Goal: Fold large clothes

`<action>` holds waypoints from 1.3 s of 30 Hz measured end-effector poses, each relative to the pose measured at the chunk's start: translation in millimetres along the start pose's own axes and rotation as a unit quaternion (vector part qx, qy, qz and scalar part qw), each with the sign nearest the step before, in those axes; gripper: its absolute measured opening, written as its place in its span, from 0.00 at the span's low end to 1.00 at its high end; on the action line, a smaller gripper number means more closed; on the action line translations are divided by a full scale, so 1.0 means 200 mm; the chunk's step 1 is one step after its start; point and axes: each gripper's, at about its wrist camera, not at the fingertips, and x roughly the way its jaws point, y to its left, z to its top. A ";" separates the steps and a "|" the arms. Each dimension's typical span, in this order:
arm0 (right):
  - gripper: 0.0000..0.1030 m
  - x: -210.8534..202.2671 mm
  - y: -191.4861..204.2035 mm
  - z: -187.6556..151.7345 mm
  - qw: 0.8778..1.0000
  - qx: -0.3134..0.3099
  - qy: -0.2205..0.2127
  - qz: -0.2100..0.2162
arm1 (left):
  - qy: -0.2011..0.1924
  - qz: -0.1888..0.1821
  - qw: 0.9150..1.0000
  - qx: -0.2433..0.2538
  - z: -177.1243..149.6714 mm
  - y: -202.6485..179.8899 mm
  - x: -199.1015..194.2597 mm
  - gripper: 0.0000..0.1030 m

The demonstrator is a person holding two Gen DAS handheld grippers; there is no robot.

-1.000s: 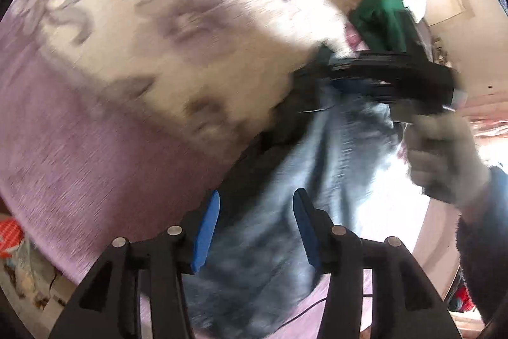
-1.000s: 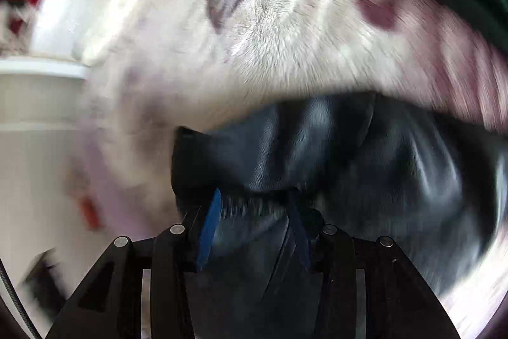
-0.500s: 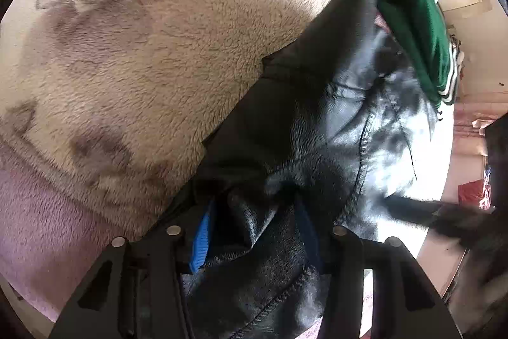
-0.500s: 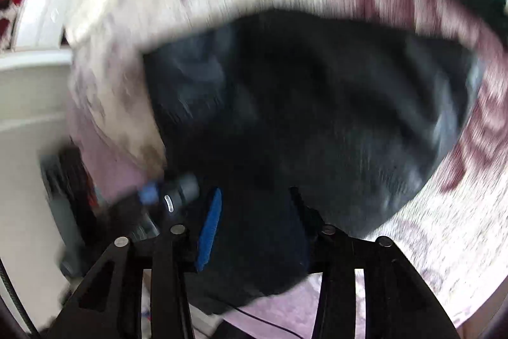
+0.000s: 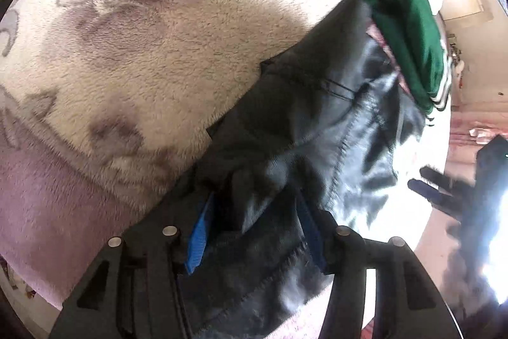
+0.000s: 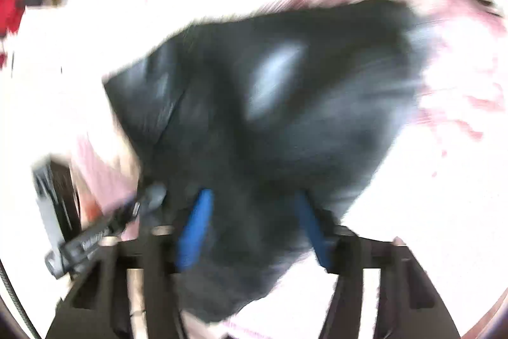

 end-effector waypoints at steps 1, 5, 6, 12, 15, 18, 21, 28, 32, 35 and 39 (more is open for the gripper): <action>0.82 -0.04 -0.11 0.01 1.000 0.021 -0.021 0.006 | 0.002 -0.002 1.000 0.000 -0.02 0.00 0.00 0.49; 0.82 0.22 -0.55 0.17 0.983 0.134 0.012 0.122 | -0.001 0.003 1.000 0.006 -0.06 -0.03 0.04 0.53; 0.84 0.22 -0.55 0.17 0.983 0.134 0.012 0.122 | -0.002 0.009 1.000 0.006 -0.05 -0.06 0.05 0.53; 0.17 0.20 -0.54 0.19 0.968 0.120 -0.031 0.218 | -0.007 0.020 1.000 0.006 -0.02 -0.14 0.07 0.53; 0.14 0.03 -0.64 0.07 0.958 0.162 -0.080 0.222 | -0.008 0.014 1.000 0.020 -0.06 -0.21 0.01 0.53; 0.15 -0.16 -0.87 -0.18 0.941 0.233 -0.131 0.208 | -0.015 -0.002 0.999 0.031 -0.12 -0.32 -0.05 0.53; 0.21 -0.30 -1.13 -0.41 0.933 0.282 -0.126 0.187 | -0.017 -0.026 0.999 0.035 -0.23 -0.48 -0.05 0.53; 0.63 -0.28 -1.37 -0.61 0.946 0.258 -0.051 0.190 | 0.024 0.042 0.996 0.070 -0.38 -0.78 0.35 0.53; 0.69 -0.19 -1.30 -0.59 0.956 0.207 -0.031 0.207 | 0.029 0.060 0.996 0.062 -0.35 -0.76 0.50 0.53; 0.69 -0.12 -1.24 -0.55 0.959 0.178 -0.029 0.217 | 0.030 0.065 0.995 0.063 -0.33 -0.78 0.52 0.53; 0.72 0.00 -1.15 -0.41 0.951 0.146 -0.067 0.263 | 0.030 0.071 0.994 0.072 -0.32 -0.80 0.55 0.58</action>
